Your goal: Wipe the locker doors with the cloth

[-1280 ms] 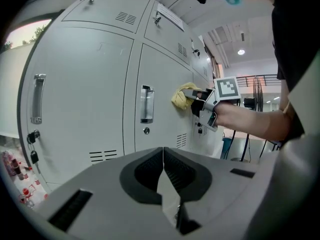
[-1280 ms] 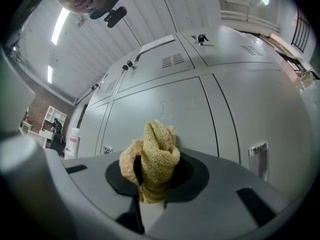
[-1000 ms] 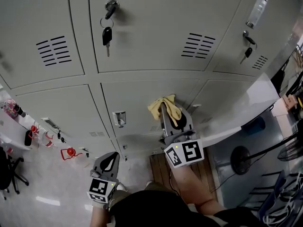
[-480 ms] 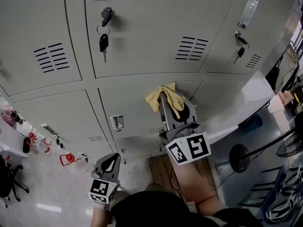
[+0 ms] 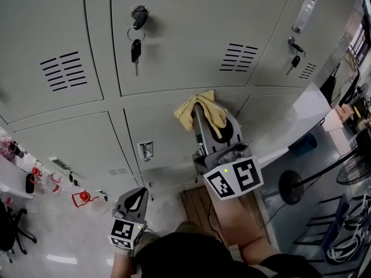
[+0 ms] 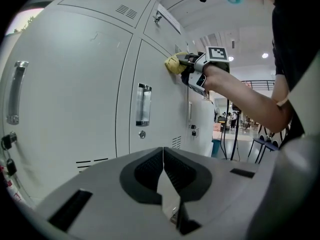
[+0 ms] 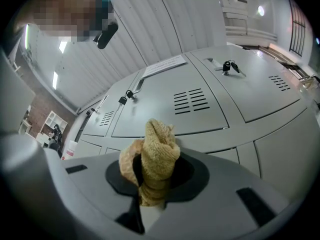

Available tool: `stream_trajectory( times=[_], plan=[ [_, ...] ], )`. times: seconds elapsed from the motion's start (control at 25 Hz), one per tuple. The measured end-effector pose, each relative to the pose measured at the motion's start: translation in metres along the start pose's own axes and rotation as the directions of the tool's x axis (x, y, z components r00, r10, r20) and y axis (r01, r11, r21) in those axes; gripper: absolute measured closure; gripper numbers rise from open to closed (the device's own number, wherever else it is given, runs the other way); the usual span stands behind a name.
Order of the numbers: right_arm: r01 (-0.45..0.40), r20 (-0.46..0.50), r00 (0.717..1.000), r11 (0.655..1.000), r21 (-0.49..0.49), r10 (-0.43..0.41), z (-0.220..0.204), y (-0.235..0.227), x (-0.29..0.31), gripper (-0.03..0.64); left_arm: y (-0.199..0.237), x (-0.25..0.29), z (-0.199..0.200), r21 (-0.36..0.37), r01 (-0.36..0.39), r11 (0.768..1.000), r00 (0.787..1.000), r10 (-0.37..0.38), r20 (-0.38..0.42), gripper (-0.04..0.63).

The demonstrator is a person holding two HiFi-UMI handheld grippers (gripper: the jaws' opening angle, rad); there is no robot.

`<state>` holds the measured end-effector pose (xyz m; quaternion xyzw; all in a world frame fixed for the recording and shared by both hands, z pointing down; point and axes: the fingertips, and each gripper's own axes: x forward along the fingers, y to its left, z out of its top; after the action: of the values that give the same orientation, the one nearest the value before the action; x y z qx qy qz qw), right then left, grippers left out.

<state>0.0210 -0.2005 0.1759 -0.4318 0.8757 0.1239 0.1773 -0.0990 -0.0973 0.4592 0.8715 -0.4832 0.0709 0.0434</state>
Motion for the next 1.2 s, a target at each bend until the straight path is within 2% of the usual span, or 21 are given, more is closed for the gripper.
stream_trajectory(
  times=[0.56, 0.88, 1.2],
  plan=[
    [0.043, 0.015, 0.999, 0.999, 0.013, -0.043, -0.013, 0.026, 0.006, 0.526, 0.023, -0.016, -0.018, 0.029, 0.107, 0.994, 0.994, -0.106, -0.031, 0.584],
    [0.064, -0.034, 0.997, 0.998, -0.012, -0.064, -0.051, 0.037, -0.004, 0.525, 0.028, -0.021, -0.028, 0.043, 0.163, 0.986, 0.986, -0.161, -0.052, 0.584],
    [0.100, -0.080, 0.992, 0.995, 0.007, -0.099, -0.099, 0.038, -0.025, 0.525, 0.026, -0.025, -0.039, 0.051, 0.197, 0.979, 0.978, -0.192, -0.082, 0.584]
  ],
)
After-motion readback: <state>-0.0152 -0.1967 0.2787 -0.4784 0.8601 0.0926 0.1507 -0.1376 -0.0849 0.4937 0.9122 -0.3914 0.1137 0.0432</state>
